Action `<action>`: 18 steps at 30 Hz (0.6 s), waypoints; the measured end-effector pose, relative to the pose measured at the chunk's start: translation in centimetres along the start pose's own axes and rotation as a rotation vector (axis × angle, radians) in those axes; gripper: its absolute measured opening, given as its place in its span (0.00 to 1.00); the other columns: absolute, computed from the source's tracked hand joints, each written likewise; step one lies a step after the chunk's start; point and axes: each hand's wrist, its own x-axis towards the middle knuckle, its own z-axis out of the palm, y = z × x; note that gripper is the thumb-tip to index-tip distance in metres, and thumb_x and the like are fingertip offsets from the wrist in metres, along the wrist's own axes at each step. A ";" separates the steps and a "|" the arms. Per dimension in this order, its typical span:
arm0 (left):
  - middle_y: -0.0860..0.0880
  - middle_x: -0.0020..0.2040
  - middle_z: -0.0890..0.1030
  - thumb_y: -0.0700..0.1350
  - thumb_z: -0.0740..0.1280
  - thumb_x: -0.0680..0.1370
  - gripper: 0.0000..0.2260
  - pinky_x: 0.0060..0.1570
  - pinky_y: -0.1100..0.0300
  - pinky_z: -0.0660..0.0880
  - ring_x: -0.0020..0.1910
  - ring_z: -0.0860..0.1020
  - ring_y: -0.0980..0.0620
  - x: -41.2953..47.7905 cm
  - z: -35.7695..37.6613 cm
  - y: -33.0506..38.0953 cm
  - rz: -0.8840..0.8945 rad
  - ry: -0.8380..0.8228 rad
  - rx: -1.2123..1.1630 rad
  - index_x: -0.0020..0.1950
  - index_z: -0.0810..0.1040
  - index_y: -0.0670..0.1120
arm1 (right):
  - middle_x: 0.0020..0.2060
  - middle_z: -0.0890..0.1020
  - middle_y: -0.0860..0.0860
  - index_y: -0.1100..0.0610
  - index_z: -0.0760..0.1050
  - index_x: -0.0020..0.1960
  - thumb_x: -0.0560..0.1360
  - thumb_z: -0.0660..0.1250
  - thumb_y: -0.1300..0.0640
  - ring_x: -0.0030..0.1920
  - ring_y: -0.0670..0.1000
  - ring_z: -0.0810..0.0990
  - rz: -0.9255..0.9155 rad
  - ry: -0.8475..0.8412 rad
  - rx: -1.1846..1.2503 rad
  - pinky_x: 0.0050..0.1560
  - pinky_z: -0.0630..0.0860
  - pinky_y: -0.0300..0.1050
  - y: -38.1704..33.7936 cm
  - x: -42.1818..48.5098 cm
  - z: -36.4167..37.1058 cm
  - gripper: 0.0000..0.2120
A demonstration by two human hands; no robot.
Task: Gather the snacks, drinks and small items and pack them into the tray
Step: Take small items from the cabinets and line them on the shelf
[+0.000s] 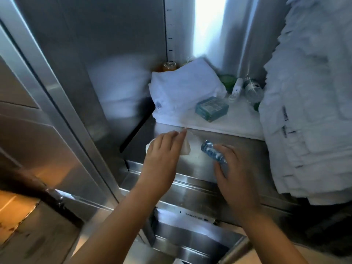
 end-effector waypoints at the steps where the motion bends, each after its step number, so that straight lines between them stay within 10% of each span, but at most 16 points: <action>1: 0.42 0.59 0.76 0.33 0.76 0.63 0.37 0.56 0.52 0.73 0.56 0.74 0.43 -1.0 -0.5 0.4 -0.024 -0.011 0.004 0.70 0.69 0.41 | 0.60 0.76 0.52 0.56 0.72 0.64 0.75 0.66 0.59 0.59 0.49 0.74 -0.019 -0.004 0.012 0.60 0.70 0.37 -0.3 -0.6 -0.1 0.17; 9: 0.43 0.63 0.73 0.34 0.74 0.65 0.39 0.61 0.52 0.70 0.60 0.71 0.44 -8.4 -6.0 1.5 -0.157 -0.093 0.071 0.73 0.64 0.42 | 0.58 0.75 0.51 0.56 0.73 0.63 0.75 0.67 0.62 0.57 0.42 0.69 -0.161 -0.103 0.100 0.60 0.61 0.22 -4.3 -5.2 0.7 0.17; 18: 0.43 0.64 0.72 0.34 0.72 0.69 0.34 0.58 0.51 0.72 0.60 0.70 0.44 -19.6 -14.4 -3.1 -0.312 -0.031 0.144 0.73 0.65 0.43 | 0.58 0.77 0.53 0.59 0.74 0.62 0.74 0.67 0.59 0.59 0.45 0.73 -0.341 -0.141 0.168 0.59 0.69 0.32 -14.3 -11.5 3.8 0.17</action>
